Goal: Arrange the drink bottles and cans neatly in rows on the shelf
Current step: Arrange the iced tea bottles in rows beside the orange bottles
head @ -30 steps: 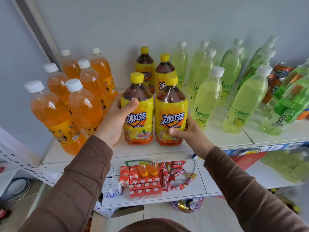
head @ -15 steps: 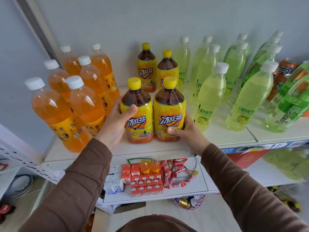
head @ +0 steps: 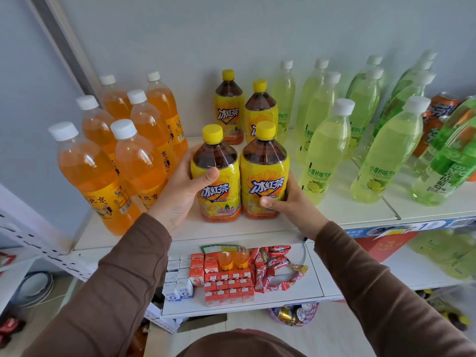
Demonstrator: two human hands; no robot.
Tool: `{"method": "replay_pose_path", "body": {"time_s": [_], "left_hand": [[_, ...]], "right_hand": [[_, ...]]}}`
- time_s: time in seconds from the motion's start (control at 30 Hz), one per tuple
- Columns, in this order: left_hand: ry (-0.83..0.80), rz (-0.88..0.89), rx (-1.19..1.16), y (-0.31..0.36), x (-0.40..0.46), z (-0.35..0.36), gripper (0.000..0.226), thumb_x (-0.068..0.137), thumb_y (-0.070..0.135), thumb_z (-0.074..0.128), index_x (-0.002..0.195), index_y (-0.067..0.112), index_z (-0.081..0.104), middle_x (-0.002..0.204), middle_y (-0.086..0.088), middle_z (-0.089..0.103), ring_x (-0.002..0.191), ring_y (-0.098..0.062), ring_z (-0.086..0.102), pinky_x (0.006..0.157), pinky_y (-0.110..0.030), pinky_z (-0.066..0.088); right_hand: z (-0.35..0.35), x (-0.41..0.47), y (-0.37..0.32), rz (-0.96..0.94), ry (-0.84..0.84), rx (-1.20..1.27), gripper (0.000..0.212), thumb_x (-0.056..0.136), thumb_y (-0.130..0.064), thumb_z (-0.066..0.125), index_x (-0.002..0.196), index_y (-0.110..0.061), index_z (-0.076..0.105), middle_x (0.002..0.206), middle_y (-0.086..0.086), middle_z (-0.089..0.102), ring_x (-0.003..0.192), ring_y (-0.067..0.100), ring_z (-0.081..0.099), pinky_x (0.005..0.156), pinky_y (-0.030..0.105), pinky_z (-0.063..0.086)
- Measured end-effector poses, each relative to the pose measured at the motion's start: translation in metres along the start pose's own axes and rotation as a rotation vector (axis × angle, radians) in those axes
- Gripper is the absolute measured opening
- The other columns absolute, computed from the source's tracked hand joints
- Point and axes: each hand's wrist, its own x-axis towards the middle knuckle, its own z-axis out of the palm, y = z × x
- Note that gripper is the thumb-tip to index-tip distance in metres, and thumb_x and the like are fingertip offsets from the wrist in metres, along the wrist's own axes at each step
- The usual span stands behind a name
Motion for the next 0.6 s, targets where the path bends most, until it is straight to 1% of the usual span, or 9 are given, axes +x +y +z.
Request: {"method": "replay_pose_path", "body": {"time_s": [0.07,0.1,0.2,0.23,0.3,0.37,0.43,0.53,0.6], "left_hand": [[-0.005,0.030,0.033,0.004,-0.001,-0.001,0.091,0.058,0.055,0.089,0.137,0.029,0.052,0.132,0.001,0.065,0.124,-0.016,0.061,0.092,-0.027,0.052],[-0.012,0.049,0.063,0.007,0.000,-0.001,0.091,0.061,0.053,0.088,0.139,0.029,0.050,0.133,0.004,0.064,0.125,-0.015,0.059,0.095,-0.027,0.051],[-0.025,0.089,0.151,0.016,0.003,-0.004,0.091,0.066,0.048,0.088,0.144,0.029,0.045,0.141,0.007,0.057,0.132,-0.011,0.053,0.110,-0.037,0.044],[-0.019,0.090,0.179,0.020,0.004,-0.005,0.093,0.066,0.049,0.087,0.146,0.032,0.043,0.144,0.009,0.054,0.136,-0.008,0.049,0.115,-0.039,0.040],[-0.007,0.089,0.263,0.035,0.004,-0.004,0.098,0.064,0.060,0.084,0.148,0.039,0.039,0.151,0.017,0.045,0.142,-0.001,0.038,0.119,-0.038,0.031],[-0.002,0.113,0.383,0.056,0.004,-0.002,0.093,0.069,0.068,0.077,0.149,0.039,0.038,0.154,0.020,0.039,0.143,0.004,0.032,0.119,-0.033,0.027],[-0.011,0.142,0.485,0.082,0.007,0.000,0.079,0.079,0.064,0.068,0.147,0.035,0.042,0.152,0.020,0.040,0.140,0.005,0.033,0.120,-0.033,0.025],[-0.086,0.127,0.648,0.125,0.017,0.001,0.065,0.084,0.056,0.060,0.143,0.033,0.047,0.149,0.016,0.045,0.138,0.001,0.038,0.118,-0.034,0.028],[-0.160,0.084,0.742,0.152,0.030,0.002,0.057,0.090,0.049,0.060,0.143,0.031,0.048,0.144,0.015,0.047,0.136,0.000,0.040,0.114,-0.030,0.030]], "right_hand": [[-0.001,0.001,-0.005,-0.020,-0.004,0.006,0.084,0.080,-0.014,0.082,0.149,-0.016,0.034,0.139,0.015,0.062,0.126,0.031,0.063,0.103,0.052,0.054],[-0.001,0.002,-0.010,-0.033,-0.005,0.005,0.083,0.081,-0.012,0.080,0.150,-0.015,0.033,0.140,0.015,0.061,0.126,0.032,0.063,0.104,0.054,0.053],[0.000,-0.001,-0.031,-0.072,0.032,0.019,0.092,0.080,-0.029,0.085,0.154,-0.016,0.032,0.145,0.010,0.058,0.132,0.028,0.059,0.108,0.053,0.050],[0.000,-0.004,-0.040,-0.087,0.052,0.009,0.098,0.079,-0.039,0.085,0.157,-0.018,0.030,0.150,0.005,0.053,0.137,0.023,0.055,0.111,0.049,0.048],[0.000,-0.009,-0.062,-0.117,0.088,-0.039,0.106,0.078,-0.059,0.079,0.161,-0.024,0.024,0.160,-0.005,0.042,0.146,0.010,0.042,0.117,0.038,0.040],[-0.002,-0.012,-0.087,-0.162,0.107,-0.113,0.091,0.087,-0.058,0.067,0.161,-0.027,0.024,0.163,-0.009,0.036,0.148,0.001,0.035,0.120,0.032,0.035],[-0.009,-0.013,-0.114,-0.190,0.116,-0.198,0.074,0.096,-0.051,0.057,0.160,-0.027,0.029,0.161,-0.011,0.037,0.147,-0.002,0.034,0.119,0.026,0.033],[-0.022,-0.012,-0.158,-0.165,0.062,-0.417,0.071,0.089,-0.053,0.055,0.154,-0.030,0.040,0.150,-0.019,0.046,0.140,-0.005,0.039,0.116,0.021,0.031],[-0.032,-0.007,-0.181,-0.131,-0.023,-0.562,0.058,0.091,-0.048,0.057,0.146,-0.034,0.047,0.136,-0.029,0.051,0.126,-0.018,0.044,0.110,0.011,0.032]]}}
